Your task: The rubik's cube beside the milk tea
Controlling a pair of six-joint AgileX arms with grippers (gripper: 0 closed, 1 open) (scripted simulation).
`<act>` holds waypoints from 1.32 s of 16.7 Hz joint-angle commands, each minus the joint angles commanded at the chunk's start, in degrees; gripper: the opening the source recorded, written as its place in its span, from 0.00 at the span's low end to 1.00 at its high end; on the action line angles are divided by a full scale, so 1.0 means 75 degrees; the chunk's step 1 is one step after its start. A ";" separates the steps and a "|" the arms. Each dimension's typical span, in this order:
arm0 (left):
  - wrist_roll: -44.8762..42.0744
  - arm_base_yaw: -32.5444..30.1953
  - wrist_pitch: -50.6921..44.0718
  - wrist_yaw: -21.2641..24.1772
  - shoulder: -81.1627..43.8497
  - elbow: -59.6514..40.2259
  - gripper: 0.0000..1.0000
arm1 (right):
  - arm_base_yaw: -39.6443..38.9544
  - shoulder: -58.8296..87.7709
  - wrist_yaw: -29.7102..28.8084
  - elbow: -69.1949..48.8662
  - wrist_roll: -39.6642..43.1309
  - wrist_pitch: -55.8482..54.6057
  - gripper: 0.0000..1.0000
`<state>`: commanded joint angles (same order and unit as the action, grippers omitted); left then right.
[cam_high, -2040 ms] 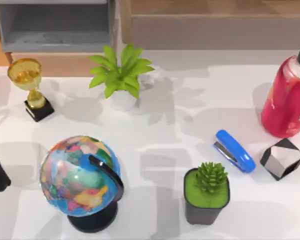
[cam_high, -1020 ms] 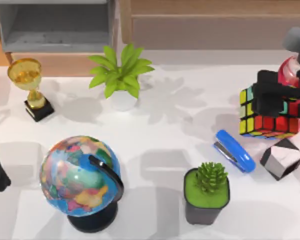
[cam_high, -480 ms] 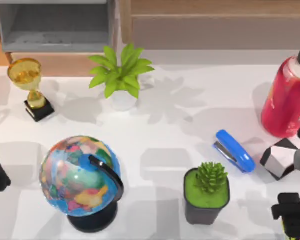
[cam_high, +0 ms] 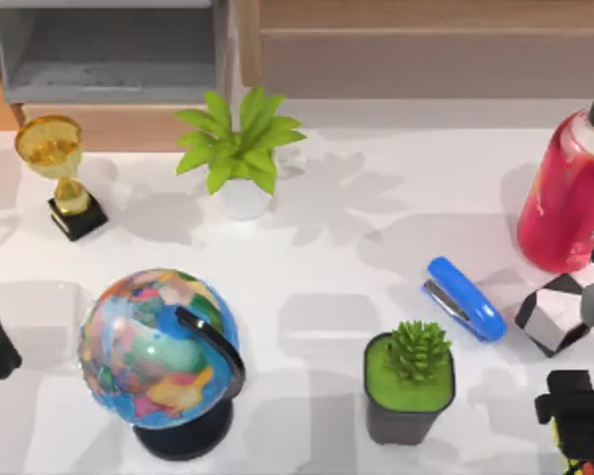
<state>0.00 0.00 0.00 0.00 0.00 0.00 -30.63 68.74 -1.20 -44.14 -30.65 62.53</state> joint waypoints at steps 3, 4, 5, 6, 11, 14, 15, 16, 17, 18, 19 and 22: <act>0.0000 0.0000 0.0000 0.0000 0.0000 0.0000 1.00 | -0.0033 -0.0126 -0.0059 -0.0095 0.0008 -0.0201 0.00; 0.0000 0.0000 0.0000 0.0000 0.0000 0.0000 1.00 | -0.0038 -0.0146 -0.0055 -0.0098 0.0010 -0.0249 0.00; 0.0000 0.0000 0.0000 0.0000 0.0000 0.0000 1.00 | -0.0040 -0.0149 -0.0036 -0.0083 0.0010 -0.0284 0.00; 0.0000 0.0000 0.0000 0.0000 0.0000 0.0000 1.00 | -0.0041 -0.0140 -0.0006 -0.0053 0.0009 -0.0308 0.00; 0.0000 0.0000 0.0000 0.0000 0.0000 0.0000 1.00 | -0.0025 0.0001 0.0155 0.0212 -0.0004 -0.0378 0.00; 0.0000 0.0000 0.0000 0.0000 0.0000 0.0000 1.00 | -0.0013 0.0092 0.0135 0.0392 -0.0007 -0.0461 0.00; 0.0000 0.0000 0.0000 0.0000 0.0000 0.0000 1.00 | -0.0009 0.0134 0.0111 0.0464 -0.0006 -0.0487 0.00; 0.0000 0.0000 0.0000 0.0000 0.0000 0.0000 1.00 | -0.0006 0.0191 0.0085 0.0547 -0.0006 -0.0505 0.00; 0.0000 0.0000 0.0000 0.0000 0.0000 0.0000 1.00 | -0.0003 0.0251 0.0065 0.0620 -0.0005 -0.0512 0.00; 0.0000 0.0000 0.0000 0.0000 0.0000 0.0000 1.00 | -0.0003 0.0268 0.0060 0.0638 -0.0005 -0.0513 0.00; 0.0000 0.0000 0.0000 0.0000 0.0000 0.0000 1.00 | -0.0003 0.0268 0.0060 0.0638 -0.0005 -0.0513 0.00; 0.0000 0.0000 0.0000 0.0000 0.0000 0.0000 1.00 | -0.0003 0.0268 0.0060 0.0638 -0.0005 -0.0513 0.08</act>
<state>0.00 0.00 0.00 0.00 0.00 0.00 -30.65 70.75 -0.74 -39.35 -30.69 58.68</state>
